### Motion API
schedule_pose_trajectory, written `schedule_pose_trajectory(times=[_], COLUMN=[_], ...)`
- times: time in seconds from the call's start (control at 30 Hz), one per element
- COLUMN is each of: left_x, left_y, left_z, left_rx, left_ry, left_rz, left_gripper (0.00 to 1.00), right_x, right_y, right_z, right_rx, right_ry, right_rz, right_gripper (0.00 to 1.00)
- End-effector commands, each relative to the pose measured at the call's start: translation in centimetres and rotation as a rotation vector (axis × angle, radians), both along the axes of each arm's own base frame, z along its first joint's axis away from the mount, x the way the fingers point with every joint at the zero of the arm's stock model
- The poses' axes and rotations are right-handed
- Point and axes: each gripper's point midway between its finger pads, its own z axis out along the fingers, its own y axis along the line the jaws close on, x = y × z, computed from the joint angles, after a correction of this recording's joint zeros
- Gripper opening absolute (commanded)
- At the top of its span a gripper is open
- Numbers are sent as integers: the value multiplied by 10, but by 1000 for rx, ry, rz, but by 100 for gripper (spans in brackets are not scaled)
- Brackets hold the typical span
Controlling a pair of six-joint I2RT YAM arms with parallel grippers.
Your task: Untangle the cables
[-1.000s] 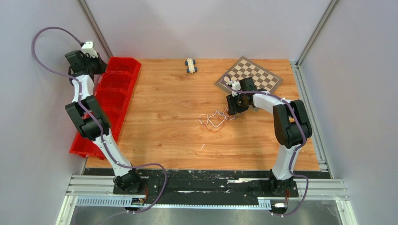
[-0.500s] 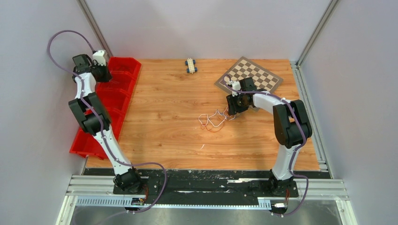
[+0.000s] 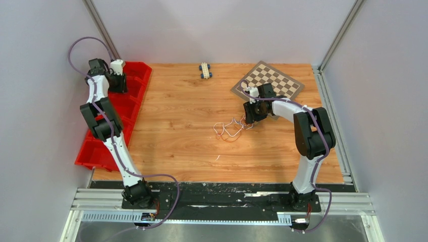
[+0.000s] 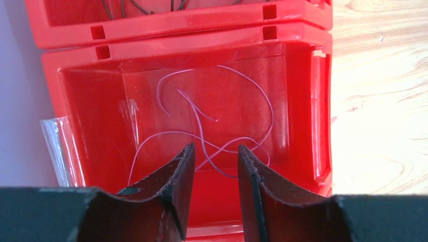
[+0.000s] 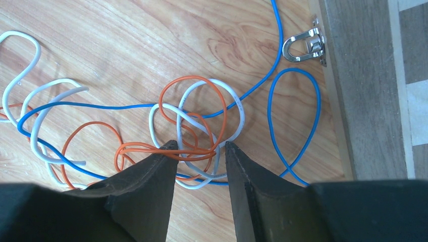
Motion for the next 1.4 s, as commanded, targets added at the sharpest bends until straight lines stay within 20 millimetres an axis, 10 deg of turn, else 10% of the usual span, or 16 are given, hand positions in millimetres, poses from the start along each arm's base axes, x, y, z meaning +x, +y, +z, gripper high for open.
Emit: schedule_pose_trajectory(times=[0.0,0.4,0.6,0.97,1.17,1.37], left_x=[4,-11,-53,-178,-224,-250], left_y=[0,-28,-148,-418,-484,-505], left_z=[43,162,213,128,77,37], left_rx=[43,-2,-71,-394,-432,-423], left_ry=[-57,-234,-379,-322,-240,-213], left_rz=[-10,-34,-475,-1025,-1233,-1267], left_gripper=[48,89,100,98,71,58], right_x=[-25,-25,-49,-57,-69,-73], right_y=[-12,-7,43,70,70,72], right_z=[-38,-22,17,76,73,70], right_rx=[-61,9,311,473,502,520], right_ry=[120,91,94,-9,50,82], right_rz=[-1,38,252,390,360,325], right_gripper=[44,41,6,0,0,0])
